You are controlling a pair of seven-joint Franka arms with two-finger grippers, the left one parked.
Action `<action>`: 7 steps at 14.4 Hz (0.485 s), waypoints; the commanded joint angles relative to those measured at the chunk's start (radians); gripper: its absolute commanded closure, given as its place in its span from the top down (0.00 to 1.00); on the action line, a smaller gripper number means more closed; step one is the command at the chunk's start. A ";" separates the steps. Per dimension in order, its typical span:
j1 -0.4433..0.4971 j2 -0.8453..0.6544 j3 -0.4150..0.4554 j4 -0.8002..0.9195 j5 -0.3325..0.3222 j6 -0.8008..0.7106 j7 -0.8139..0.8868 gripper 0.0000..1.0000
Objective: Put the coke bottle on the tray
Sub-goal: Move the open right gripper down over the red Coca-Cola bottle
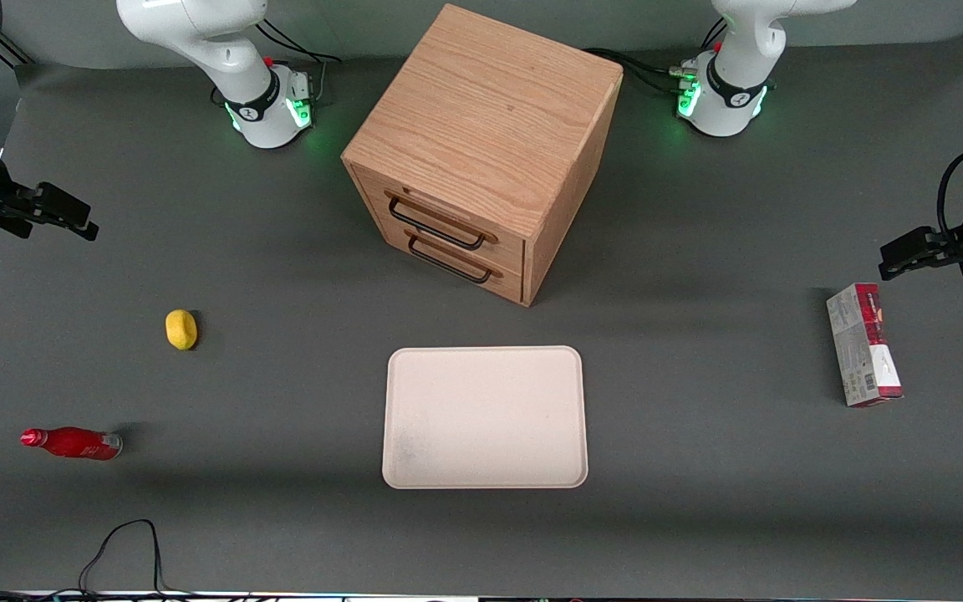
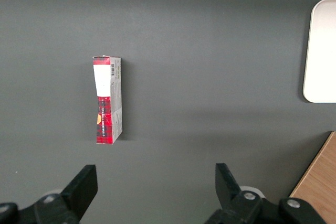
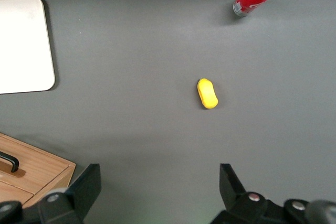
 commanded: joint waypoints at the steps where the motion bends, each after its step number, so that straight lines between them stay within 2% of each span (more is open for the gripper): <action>1: 0.005 -0.003 0.004 0.020 -0.025 -0.025 0.024 1.00; 4: 0.000 -0.001 0.004 0.011 -0.016 -0.025 0.012 1.00; 7: -0.026 0.011 -0.001 -0.011 -0.071 -0.003 0.000 1.00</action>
